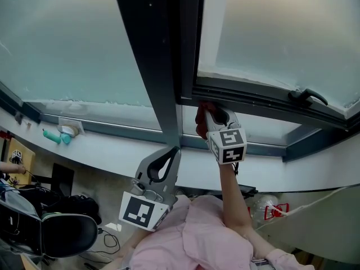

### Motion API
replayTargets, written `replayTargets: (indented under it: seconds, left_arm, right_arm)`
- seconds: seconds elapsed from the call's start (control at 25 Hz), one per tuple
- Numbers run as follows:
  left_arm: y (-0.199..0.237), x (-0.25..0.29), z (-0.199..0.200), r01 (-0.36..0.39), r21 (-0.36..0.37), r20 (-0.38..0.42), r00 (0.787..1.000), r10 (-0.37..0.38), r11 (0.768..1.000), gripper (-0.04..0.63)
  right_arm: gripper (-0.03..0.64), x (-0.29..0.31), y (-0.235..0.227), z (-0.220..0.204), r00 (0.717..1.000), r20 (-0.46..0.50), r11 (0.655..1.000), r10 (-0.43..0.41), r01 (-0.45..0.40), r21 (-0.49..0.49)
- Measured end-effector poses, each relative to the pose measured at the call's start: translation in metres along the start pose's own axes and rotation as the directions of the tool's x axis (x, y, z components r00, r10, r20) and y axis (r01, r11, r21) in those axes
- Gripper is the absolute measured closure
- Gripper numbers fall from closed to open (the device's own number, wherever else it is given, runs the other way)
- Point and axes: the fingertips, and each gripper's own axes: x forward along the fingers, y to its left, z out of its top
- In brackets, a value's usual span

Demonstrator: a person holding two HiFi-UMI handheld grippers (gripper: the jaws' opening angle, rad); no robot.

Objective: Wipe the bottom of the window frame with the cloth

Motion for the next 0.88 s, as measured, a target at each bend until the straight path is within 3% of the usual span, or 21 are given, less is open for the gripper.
replayTargets:
  seconds: [0.88]
  left_arm:
    - [-0.037, 0.030, 0.000, 0.017, 0.000, -0.003, 1.000, -0.017, 1.000, 0.597]
  right_arm:
    - [0.560, -0.028, -0.041, -0.010, 1.000, -0.003, 1.000, -0.007, 0.007, 0.004]
